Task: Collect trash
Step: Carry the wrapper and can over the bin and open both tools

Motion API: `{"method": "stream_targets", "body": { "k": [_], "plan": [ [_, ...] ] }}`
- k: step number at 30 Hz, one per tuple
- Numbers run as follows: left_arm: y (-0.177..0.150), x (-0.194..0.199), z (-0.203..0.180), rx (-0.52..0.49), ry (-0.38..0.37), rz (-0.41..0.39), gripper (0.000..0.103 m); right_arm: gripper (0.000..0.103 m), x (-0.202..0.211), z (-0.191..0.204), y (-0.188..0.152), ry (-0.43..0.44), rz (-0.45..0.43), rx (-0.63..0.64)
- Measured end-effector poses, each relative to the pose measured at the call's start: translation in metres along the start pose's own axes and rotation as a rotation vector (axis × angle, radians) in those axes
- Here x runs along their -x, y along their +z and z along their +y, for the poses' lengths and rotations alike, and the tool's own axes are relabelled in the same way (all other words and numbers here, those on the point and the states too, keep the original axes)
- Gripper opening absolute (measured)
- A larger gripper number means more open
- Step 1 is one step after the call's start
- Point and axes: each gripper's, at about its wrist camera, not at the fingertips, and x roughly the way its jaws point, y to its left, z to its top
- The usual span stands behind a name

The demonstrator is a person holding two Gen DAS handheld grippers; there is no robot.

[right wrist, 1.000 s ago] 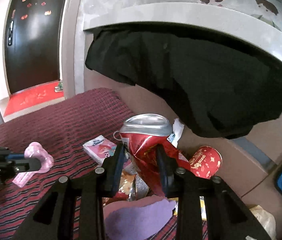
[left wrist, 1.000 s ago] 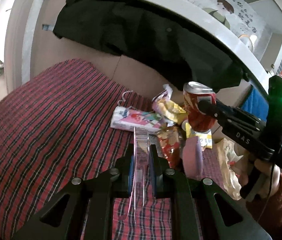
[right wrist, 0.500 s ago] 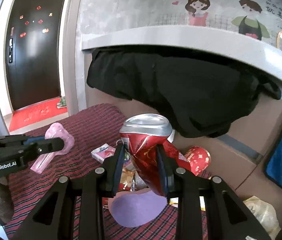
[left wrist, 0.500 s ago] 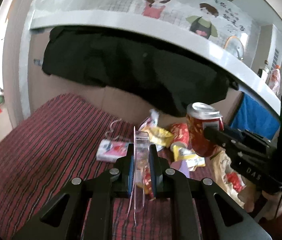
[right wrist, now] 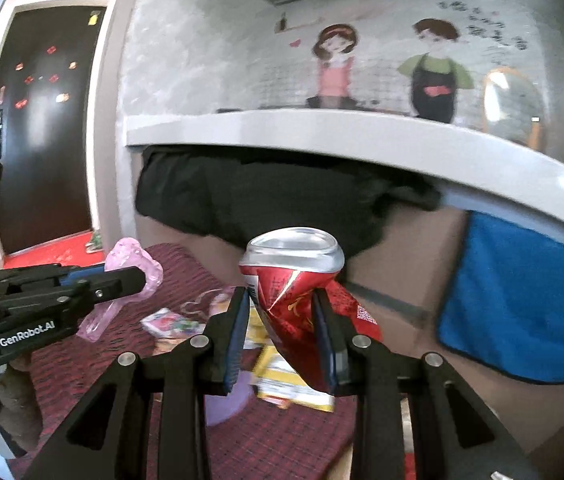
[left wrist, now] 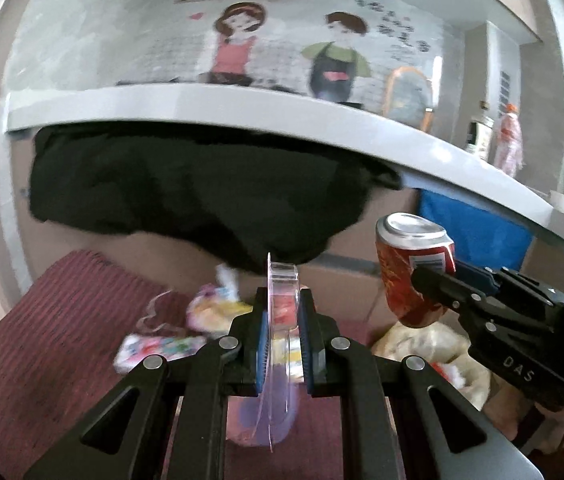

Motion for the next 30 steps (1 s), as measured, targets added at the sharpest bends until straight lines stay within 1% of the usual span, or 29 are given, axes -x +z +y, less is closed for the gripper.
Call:
{"method": "stream_targets", "body": {
  "k": [8,13,16,19,25,30],
  "plan": [
    [0.001,-0.031,-0.101,-0.096,-0.118,-0.006,0.014,0.028,0.054,-0.075,-0.013,-0.136,-0.036,-0.060],
    [-0.007,-0.046,-0.151,-0.137,-0.186,-0.002,0.014,0.028,0.079,-0.116,-0.028,-0.207,-0.035,-0.110],
    [-0.012,-0.055,-0.171,-0.149,-0.220,0.007,0.014,0.028,0.090,-0.134,-0.037,-0.234,-0.036,-0.137],
    [-0.015,-0.062,-0.181,-0.142,-0.245,0.015,0.014,0.028,0.096,-0.146,-0.044,-0.247,-0.041,-0.161],
    [-0.024,-0.075,-0.198,-0.152,-0.269,0.039,0.014,0.028,0.096,-0.163,-0.061,-0.254,-0.032,-0.205],
    [-0.032,-0.088,-0.201,-0.153,-0.280,0.064,0.014,0.028,0.089,-0.172,-0.073,-0.251,-0.019,-0.238]
  ]
}}
